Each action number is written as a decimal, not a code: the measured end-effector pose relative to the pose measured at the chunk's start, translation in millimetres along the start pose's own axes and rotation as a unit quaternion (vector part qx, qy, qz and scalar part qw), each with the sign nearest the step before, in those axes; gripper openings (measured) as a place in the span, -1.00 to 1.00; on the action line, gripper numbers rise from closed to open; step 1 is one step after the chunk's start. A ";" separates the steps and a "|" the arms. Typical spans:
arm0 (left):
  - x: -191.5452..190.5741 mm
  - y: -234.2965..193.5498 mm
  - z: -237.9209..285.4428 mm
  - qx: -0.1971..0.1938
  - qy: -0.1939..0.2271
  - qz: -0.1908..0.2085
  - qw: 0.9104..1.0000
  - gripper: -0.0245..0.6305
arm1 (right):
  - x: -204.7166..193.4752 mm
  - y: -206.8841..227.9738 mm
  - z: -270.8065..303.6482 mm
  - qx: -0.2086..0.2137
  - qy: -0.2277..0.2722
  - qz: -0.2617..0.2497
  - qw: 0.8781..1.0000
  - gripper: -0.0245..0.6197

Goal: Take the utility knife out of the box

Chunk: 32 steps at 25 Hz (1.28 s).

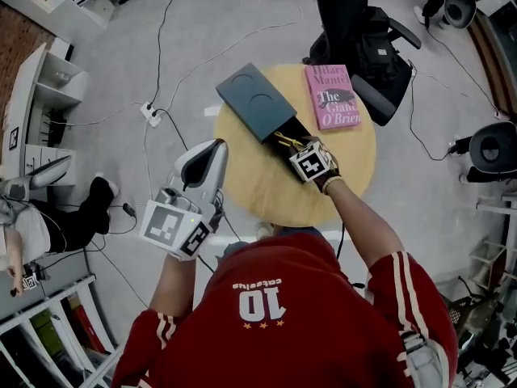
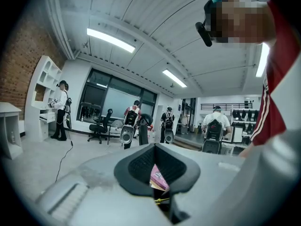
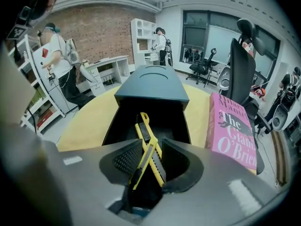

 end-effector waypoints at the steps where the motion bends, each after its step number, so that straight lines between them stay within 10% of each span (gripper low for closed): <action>1: -1.1 -0.8 0.1 0.001 -0.001 -0.001 1.000 -0.92 | -1.0 0.0 2.1 0.002 -0.005 0.000 1.000 -0.55; 32: 3.1 8.3 -25.8 0.006 0.007 -0.001 1.000 -0.92 | 4.4 -13.5 -8.4 -0.014 0.006 -0.030 0.999 -0.77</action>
Point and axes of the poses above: the fingertips, and each gripper's own axes: z forward along the fingers, y to its right, x out of its top, the point moved 5 cm from there along -z, backward along the fingers, and after that the axes turned 6 degrees about y, right-handed, at the moved point
